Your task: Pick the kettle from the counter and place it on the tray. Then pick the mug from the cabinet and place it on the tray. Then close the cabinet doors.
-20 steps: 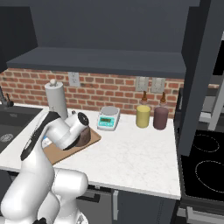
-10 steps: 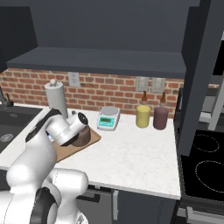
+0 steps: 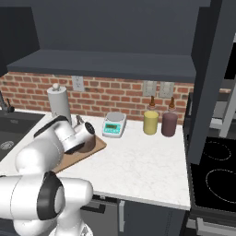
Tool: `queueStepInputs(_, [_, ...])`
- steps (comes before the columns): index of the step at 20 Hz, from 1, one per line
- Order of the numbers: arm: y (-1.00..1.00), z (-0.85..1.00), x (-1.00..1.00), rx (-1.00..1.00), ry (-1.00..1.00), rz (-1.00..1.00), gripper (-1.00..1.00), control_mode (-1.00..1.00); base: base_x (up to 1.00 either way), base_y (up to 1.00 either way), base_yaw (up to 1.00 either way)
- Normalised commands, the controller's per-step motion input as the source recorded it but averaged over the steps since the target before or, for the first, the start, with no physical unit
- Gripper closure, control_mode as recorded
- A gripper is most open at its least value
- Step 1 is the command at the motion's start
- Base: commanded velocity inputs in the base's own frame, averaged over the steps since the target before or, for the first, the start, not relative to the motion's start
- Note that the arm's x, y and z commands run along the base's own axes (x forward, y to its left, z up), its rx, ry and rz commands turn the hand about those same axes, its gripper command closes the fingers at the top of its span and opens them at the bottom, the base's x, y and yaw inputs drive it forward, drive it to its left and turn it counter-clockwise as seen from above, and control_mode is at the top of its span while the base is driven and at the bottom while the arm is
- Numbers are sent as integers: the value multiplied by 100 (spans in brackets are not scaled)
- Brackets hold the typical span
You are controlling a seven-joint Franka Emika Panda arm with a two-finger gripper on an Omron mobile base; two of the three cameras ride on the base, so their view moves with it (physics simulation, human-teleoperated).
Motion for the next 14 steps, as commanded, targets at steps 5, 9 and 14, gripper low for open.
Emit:
queueStepInputs(5, [0, -38, 11, 0, 0, 0, 100, -100, 0, 0, 0])
queueStepInputs(9, [0, -32, 3, 0, 0, 0, 100, -100, 0, 0, 0])
queueStepInputs(14, [1, -21, 0, 0, -1, -1, 100, -100, 0, 0, 0])
